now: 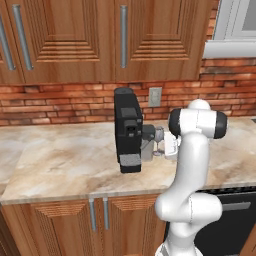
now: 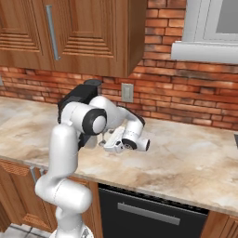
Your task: Retrieve the wine glasses from the counter and place one next to each plate.
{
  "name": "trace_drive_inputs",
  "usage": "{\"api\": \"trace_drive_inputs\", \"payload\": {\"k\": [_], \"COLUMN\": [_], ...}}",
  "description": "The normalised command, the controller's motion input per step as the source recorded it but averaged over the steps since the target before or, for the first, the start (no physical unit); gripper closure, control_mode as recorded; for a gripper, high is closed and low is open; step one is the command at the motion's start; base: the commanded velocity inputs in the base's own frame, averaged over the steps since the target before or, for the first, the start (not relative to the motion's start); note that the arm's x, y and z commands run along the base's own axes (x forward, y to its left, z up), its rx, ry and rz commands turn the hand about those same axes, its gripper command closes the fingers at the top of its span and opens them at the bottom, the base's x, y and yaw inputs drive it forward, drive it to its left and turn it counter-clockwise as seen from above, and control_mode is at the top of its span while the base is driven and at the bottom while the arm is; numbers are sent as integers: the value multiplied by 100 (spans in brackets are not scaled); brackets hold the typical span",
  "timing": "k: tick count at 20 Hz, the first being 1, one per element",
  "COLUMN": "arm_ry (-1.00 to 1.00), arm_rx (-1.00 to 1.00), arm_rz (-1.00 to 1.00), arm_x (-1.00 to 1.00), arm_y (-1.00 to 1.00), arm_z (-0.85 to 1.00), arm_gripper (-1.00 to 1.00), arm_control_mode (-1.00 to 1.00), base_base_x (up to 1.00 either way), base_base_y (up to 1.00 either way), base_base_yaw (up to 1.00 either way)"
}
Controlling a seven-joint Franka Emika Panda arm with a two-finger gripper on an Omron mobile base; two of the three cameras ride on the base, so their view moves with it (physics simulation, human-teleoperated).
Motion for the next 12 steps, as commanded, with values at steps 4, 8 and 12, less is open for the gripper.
{"api": "trace_drive_inputs", "payload": {"k": [4,8,12], "arm_ry": [-9,-5,-6], "arm_rx": [0,0,0], "arm_rz": [13,13,17], "arm_x": [0,0,-1], "arm_y": [59,30,21], "arm_z": [-51,-37,-36], "arm_gripper": [-100,-100,-100], "arm_control_mode": [-100,-100,-100], "base_base_x": [0,0,0], "base_base_y": [0,0,0], "base_base_yaw": [0,0,0]}}
